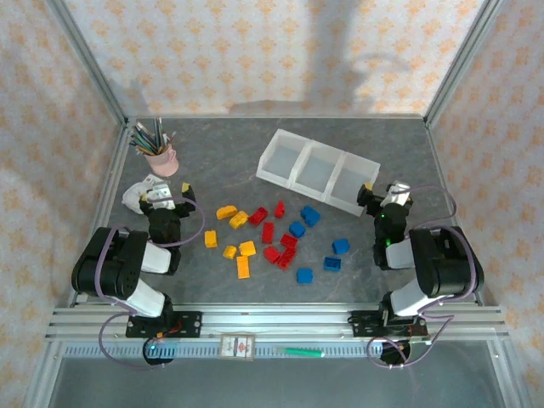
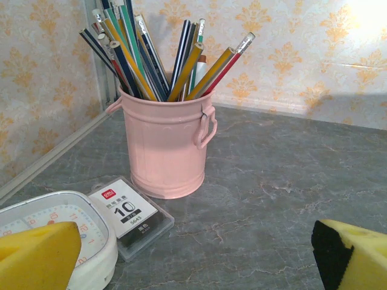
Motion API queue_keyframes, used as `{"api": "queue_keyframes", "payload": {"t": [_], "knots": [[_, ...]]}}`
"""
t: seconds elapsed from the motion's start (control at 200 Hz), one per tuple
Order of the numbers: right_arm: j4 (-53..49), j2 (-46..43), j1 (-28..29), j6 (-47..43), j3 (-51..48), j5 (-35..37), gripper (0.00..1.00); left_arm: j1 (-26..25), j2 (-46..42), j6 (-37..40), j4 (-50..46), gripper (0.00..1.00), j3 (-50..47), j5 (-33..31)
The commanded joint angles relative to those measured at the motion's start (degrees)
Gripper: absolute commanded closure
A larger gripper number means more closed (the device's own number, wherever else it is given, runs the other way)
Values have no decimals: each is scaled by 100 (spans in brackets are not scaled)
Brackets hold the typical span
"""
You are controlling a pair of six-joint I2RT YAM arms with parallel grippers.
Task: Sort the legos into containers by color
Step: Pick up the lego from the center of the table.
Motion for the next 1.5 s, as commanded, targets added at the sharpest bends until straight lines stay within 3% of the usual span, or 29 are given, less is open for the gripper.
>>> {"api": "queue_keyframes", "payload": {"t": [0.0,1.136,1.356,1.496], "knots": [[101,-32,-37,-74,67,-28,0,48,-4,38,74,0,101,126],[28,-277,-41,-50,17,-29,0,49,-249,3,-32,0,62,80],[-1264,-1267,-39,180,295,365,0,49,-1235,-114,-967,0,47,129],[-2410,-1860,-42,667,705,283,0,57,-2020,-626,-2023,0,241,55]]}}
